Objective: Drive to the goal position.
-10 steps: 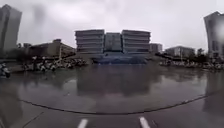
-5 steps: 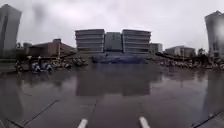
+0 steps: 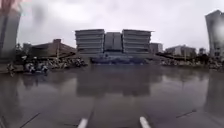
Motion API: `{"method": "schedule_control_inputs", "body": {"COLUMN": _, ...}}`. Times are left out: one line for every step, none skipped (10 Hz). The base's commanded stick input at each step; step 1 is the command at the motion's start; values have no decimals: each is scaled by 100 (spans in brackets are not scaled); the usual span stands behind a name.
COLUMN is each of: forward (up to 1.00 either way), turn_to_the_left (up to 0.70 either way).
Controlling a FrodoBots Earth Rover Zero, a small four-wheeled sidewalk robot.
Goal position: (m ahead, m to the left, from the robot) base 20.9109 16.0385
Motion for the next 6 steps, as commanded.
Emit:
{"method": "schedule_control_inputs", "body": {"forward": 100, "turn_to_the_left": 0}}
{"method": "schedule_control_inputs", "body": {"forward": 90, "turn_to_the_left": 0}}
{"method": "schedule_control_inputs", "body": {"forward": 60, "turn_to_the_left": 0}}
{"method": "schedule_control_inputs", "body": {"forward": 29, "turn_to_the_left": 0}}
{"method": "schedule_control_inputs", "body": {"forward": 0, "turn_to_the_left": 0}}
{"method": "schedule_control_inputs", "body": {"forward": 12, "turn_to_the_left": 0}}
